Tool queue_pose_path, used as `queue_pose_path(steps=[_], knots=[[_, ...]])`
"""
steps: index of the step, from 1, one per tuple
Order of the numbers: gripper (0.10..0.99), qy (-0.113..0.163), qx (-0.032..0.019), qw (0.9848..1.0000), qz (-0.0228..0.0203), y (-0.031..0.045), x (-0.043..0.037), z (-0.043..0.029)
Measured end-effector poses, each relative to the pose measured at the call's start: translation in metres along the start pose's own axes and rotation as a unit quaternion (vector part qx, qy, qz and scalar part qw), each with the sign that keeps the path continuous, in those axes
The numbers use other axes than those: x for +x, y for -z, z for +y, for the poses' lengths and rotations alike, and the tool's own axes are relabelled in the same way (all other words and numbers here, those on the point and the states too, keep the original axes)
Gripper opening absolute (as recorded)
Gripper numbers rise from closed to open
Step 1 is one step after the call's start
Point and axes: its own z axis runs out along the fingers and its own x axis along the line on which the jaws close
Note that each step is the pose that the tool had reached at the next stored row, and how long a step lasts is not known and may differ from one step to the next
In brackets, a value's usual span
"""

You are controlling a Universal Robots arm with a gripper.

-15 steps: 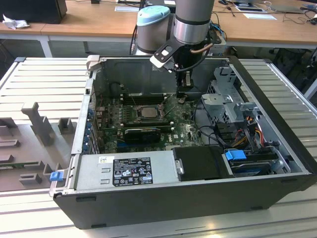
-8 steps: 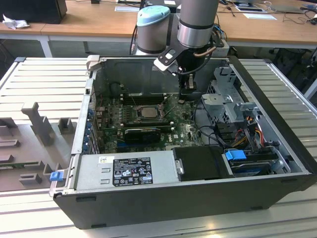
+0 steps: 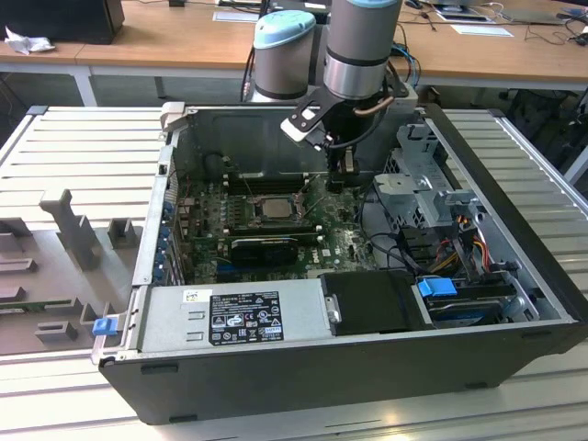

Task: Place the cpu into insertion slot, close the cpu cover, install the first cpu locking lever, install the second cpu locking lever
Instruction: 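Close the cpu cover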

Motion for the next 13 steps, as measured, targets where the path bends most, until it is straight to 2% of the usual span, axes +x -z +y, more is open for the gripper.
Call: queue_pose_path(steps=[3, 8, 13], knots=[[0.106, 0.001, 0.0001, 1.0, 0.0001, 0.0, 0.0, -0.0042], [0.106, 0.001, 0.0004, 1.0, 0.0001, -0.0003, -0.0001, -0.0059], [0.106, 0.002, 0.0004, 1.0, 0.0001, -0.0001, -0.0001, -0.0131]])
